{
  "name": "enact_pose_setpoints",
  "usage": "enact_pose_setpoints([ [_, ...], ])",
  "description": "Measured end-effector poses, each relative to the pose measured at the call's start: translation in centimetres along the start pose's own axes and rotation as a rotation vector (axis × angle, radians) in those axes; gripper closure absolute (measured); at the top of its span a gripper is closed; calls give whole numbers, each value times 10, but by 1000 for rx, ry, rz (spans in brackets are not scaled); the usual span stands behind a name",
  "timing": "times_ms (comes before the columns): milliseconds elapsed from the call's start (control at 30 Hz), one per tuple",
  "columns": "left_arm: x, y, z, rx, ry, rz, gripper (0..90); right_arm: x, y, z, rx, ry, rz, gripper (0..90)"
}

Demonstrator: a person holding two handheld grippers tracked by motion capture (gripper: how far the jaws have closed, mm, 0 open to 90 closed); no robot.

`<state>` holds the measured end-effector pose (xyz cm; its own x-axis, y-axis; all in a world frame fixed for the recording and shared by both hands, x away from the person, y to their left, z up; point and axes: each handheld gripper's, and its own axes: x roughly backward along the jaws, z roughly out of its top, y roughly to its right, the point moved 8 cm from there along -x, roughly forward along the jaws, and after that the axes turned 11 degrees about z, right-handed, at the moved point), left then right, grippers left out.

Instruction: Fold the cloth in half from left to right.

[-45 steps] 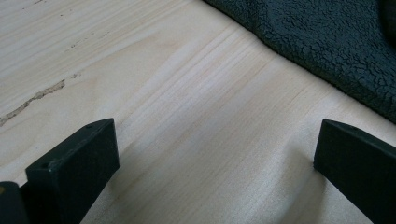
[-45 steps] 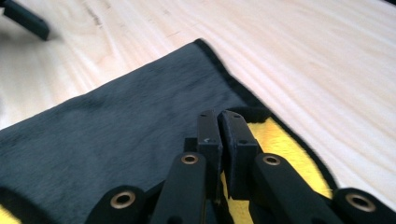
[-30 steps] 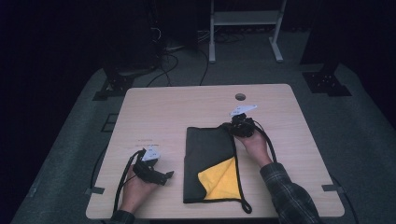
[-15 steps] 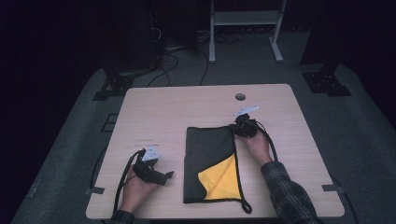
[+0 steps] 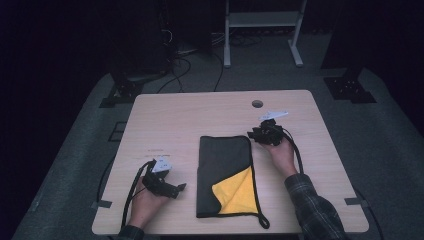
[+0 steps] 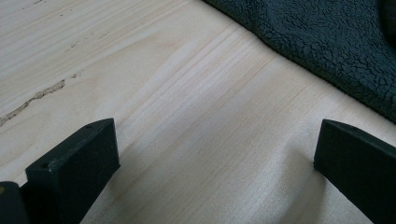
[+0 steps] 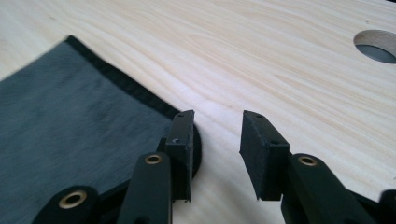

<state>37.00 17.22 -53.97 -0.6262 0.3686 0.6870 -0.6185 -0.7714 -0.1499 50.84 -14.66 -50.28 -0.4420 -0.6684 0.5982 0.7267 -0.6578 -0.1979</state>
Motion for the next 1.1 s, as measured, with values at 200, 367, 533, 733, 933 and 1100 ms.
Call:
enact_pose_setpoints([
  [200,0,0,0,0,-1,0,0,12,-20,-3,34,9,49,625],
  [367,0,0,0,0,-1,0,0,18,-40,-4,65,-1,85,590],
  [533,0,0,0,0,-1,0,0,23,-60,-3,95,2,129,565],
  [733,0,0,0,3,1,0,0,28,-87,-6,137,6,173,535],
  [933,0,0,0,1,-1,0,0,30,-113,-12,174,-3,225,525],
  [1100,0,0,0,0,-1,-1,0,30,-138,-18,190,-11,285,523],
])
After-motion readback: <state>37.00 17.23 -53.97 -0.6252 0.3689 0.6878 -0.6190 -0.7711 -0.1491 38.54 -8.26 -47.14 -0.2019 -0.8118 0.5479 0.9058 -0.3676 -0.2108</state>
